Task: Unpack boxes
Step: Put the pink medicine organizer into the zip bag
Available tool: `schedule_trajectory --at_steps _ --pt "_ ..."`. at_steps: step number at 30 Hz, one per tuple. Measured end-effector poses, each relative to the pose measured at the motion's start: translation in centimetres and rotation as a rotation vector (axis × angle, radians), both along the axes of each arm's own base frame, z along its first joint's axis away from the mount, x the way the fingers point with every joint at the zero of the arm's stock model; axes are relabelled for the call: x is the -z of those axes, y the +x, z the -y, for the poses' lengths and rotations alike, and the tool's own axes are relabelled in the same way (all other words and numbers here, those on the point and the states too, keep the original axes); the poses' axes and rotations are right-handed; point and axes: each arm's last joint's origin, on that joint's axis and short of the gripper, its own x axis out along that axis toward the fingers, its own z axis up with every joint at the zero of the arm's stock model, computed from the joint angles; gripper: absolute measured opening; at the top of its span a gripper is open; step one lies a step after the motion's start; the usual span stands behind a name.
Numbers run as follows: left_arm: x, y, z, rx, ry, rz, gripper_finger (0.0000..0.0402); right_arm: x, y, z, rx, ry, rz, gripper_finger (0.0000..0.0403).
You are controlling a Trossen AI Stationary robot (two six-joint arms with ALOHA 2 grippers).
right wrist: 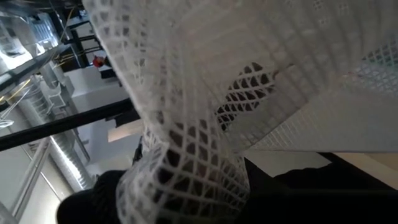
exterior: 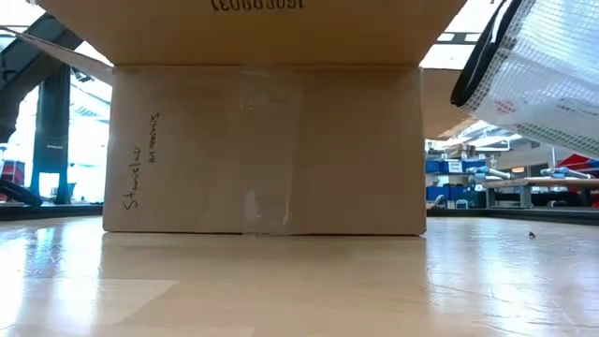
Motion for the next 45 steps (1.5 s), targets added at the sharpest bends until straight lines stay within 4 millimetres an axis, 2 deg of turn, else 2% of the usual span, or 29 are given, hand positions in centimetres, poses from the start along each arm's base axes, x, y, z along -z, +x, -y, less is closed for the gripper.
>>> schedule_trajectory --at_steps 9,15,18,23,28,31,39,45 --pt "1.6 1.3 2.2 0.044 0.006 0.01 0.0169 0.0 0.0 0.0 -0.002 -0.01 -0.001 0.0" --pt "1.7 1.2 2.3 0.035 0.019 -0.016 0.0169 0.0 0.0 0.0 -0.004 -0.015 0.0 0.0" --pt "1.5 0.6 2.3 0.025 0.023 -0.092 0.0169 0.0 0.0 0.0 -0.005 -0.017 0.0 0.0" --pt "-0.2 -1.4 2.4 -0.014 0.017 -0.321 0.0163 0.0 0.0 0.0 -0.012 -0.014 0.003 0.0" --pt "-1.3 -2.6 1.4 -0.174 -0.056 -0.473 0.0157 -0.1 0.0 -0.1 -0.049 -0.045 0.014 0.0" --pt "-1.9 -2.1 1.0 -0.205 -0.105 -0.413 0.0156 -0.1 0.0 -0.2 -0.094 -0.068 0.009 0.0" --pt "-3.0 1.1 1.6 -0.236 -0.175 -0.096 0.0156 0.0 -0.1 -0.4 -0.158 -0.083 0.0 0.0" --pt "-3.2 1.8 2.7 -0.396 -0.316 -0.122 0.0156 0.0 -0.1 -0.5 -0.214 -0.093 -0.007 0.0"
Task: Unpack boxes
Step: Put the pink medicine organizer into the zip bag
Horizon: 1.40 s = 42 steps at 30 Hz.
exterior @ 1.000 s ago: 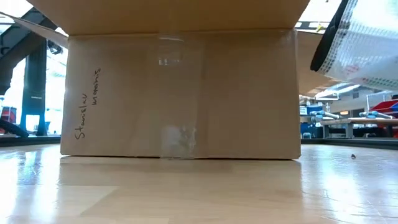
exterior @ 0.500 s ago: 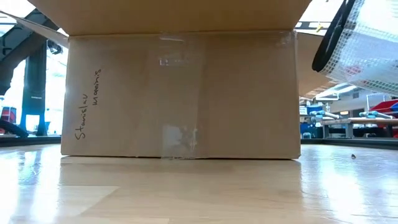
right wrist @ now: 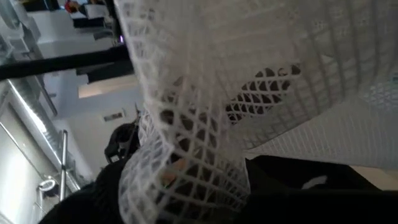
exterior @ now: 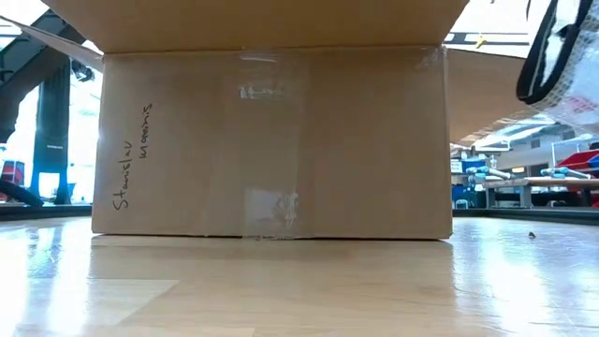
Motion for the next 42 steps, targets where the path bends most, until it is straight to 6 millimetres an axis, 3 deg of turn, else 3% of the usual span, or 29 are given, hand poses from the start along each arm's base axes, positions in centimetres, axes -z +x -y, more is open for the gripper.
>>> schedule_trajectory --at_steps 8,19,24,26,31,34,37,42 --pt "1.4 0.1 3.6 -0.052 0.16 -0.067 0.0156 0.0 -0.1 -0.1 -0.063 -0.026 -0.002 0.0" --pt "1.6 -4.2 2.5 -0.328 0.363 -0.503 0.0156 0.1 -0.1 -0.2 -0.108 -0.07 0.011 0.0" --pt "-2.3 -5.6 1.7 -0.524 0.275 -0.407 0.0156 0.1 -0.1 -0.2 -0.123 -0.101 0.02 0.0" --pt "-2.5 -5.4 1.6 -0.565 0.236 -0.383 0.0158 0.1 -0.1 -0.2 -0.127 -0.114 0.023 0.0" --pt "-1.4 -5.1 1.1 -0.601 0.158 -0.405 0.0185 0.2 -0.2 -0.1 -0.131 -0.129 0.018 0.0" --pt "0.2 -5.0 1.1 -0.607 0.141 -0.44 0.0216 0.2 -0.2 -0.1 -0.132 -0.132 0.02 0.0" --pt "1.9 -4.4 1.5 -0.587 0.102 -0.41 0.0247 0.3 -0.2 -0.1 -0.132 -0.133 0.019 0.0" --pt "2.8 -4.2 3.0 -0.553 0.12 -0.395 0.0273 0.3 -0.2 -0.1 -0.129 -0.128 0.015 0.0"
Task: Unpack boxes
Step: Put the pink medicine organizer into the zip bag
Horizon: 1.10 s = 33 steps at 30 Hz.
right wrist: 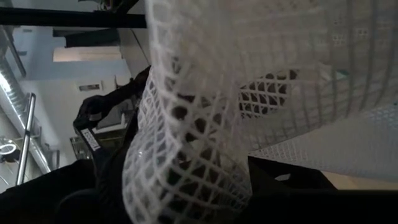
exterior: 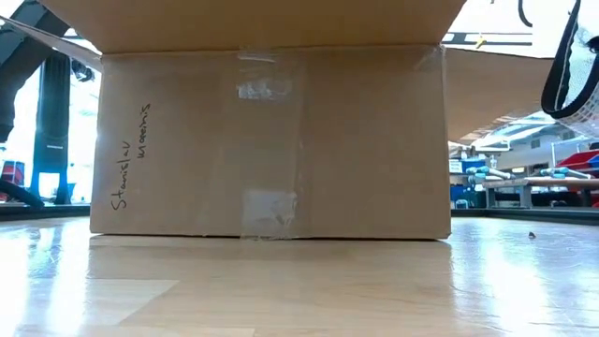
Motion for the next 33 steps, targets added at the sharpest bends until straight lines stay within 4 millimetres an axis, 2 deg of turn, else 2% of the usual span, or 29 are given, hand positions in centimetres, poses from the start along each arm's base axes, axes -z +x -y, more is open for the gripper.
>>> schedule_trajectory --at_steps 8,13,19,24,27,29,33 --pt "2.8 0.0 1.5 0.026 0.03 0.004 0.0274 0.0 0.0 0.0 0.006 0.01 -0.005 0.0" --pt "5.9 -0.8 1.4 0.052 0.113 -0.028 0.0273 0.0 0.0 0.0 0.008 0.012 -0.006 0.0" --pt "8.6 -1.4 1.1 0.041 0.11 -0.006 0.0273 0.0 0.1 0.1 0.024 0.029 -0.014 0.0" --pt "9.3 -1.8 1.0 0.047 0.117 -0.009 0.0267 0.0 0.1 0.0 0.024 0.027 -0.016 0.0" --pt "9.2 -1.8 1.0 0.074 0.127 -0.015 0.0239 0.0 0.1 0.0 0.024 0.027 -0.016 0.0" --pt "8.7 -1.6 1.0 0.095 0.133 -0.023 0.0216 0.0 0.1 0.0 0.024 0.027 -0.016 0.0" --pt "7.0 -0.8 0.9 0.134 0.157 -0.019 0.0214 0.1 0.2 0.0 0.016 0.01 -0.009 0.0"
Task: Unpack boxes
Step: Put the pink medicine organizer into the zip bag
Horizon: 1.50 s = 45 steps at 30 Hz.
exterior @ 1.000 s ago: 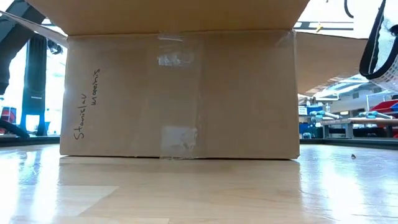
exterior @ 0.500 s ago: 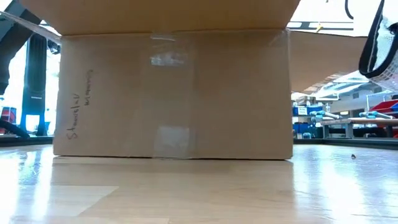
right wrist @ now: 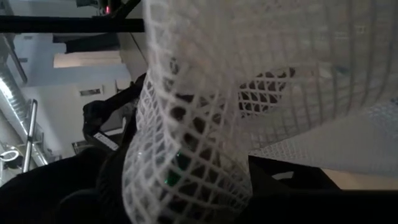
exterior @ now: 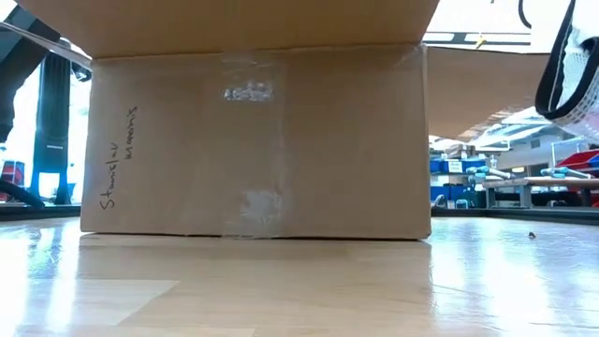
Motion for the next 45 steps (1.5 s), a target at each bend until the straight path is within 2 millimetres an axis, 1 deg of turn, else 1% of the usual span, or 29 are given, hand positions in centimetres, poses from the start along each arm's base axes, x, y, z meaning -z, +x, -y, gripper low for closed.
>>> schedule_trajectory --at_steps 4,10,17,20,23,25,27,29,32,34,37,40,42,45 --pt "-3.1 0.7 -0.1 0.021 0.025 0.026 0.0214 0.0 0.1 -0.1 -0.004 -0.004 0.005 0.0" --pt "-9.2 1.6 -0.1 0.046 0.044 0.109 0.0214 -0.6 0.1 -0.5 -0.056 -0.024 0.09 0.0" --pt "-17.1 0.7 0.7 0.056 0.046 0.209 0.0213 -1.2 -0.1 -1.1 -0.129 -0.065 0.184 0.0" --pt "-20.6 0.4 1.6 0.078 0.021 0.338 0.0213 -1.3 -0.2 -1.2 -0.155 -0.095 0.209 0.0" --pt "-22.6 0.2 2.8 0.101 -0.097 0.498 0.0213 -1.5 -0.3 -1.3 -0.172 -0.109 0.242 0.0" --pt "-23.3 0.7 3.6 0.14 -0.212 0.593 0.0213 -1.6 -0.3 -1.3 -0.18 -0.118 0.259 0.0" --pt "-23.8 1.2 4.4 0.169 -0.287 0.668 0.0213 -1.7 -0.3 -1.3 -0.179 -0.131 0.274 0.0" --pt "-23.9 2.1 5.2 0.196 -0.322 0.743 0.0213 -1.7 -0.2 -1.2 -0.171 -0.14 0.278 0.0" --pt "-23.6 3.0 6.1 0.198 -0.349 0.791 0.0213 -1.7 -0.2 -1.2 -0.149 -0.138 0.278 0.0" --pt "-23.7 3.2 6.7 0.215 -0.356 0.82 0.0213 -1.7 -0.1 -1.1 -0.135 -0.138 0.277 0.0" --pt "-24.7 3.2 7.3 0.245 -0.378 0.893 0.0213 -1.7 0.1 -1.0 -0.113 -0.13 0.271 0.0" --pt "-25.2 3.2 8.0 0.304 -0.451 0.93 0.0213 -1.7 0.4 -0.7 -0.081 -0.134 0.27 0.0" --pt "-25.4 3.1 8.6 0.336 -0.479 0.941 0.0213 -1.7 0.6 -0.5 -0.045 -0.142 0.273 0.0" --pt "-25.0 3.4 9.1 0.348 -0.48 0.961 0.0213 -1.8 0.9 -0.3 -0.017 -0.157 0.279 0.0"
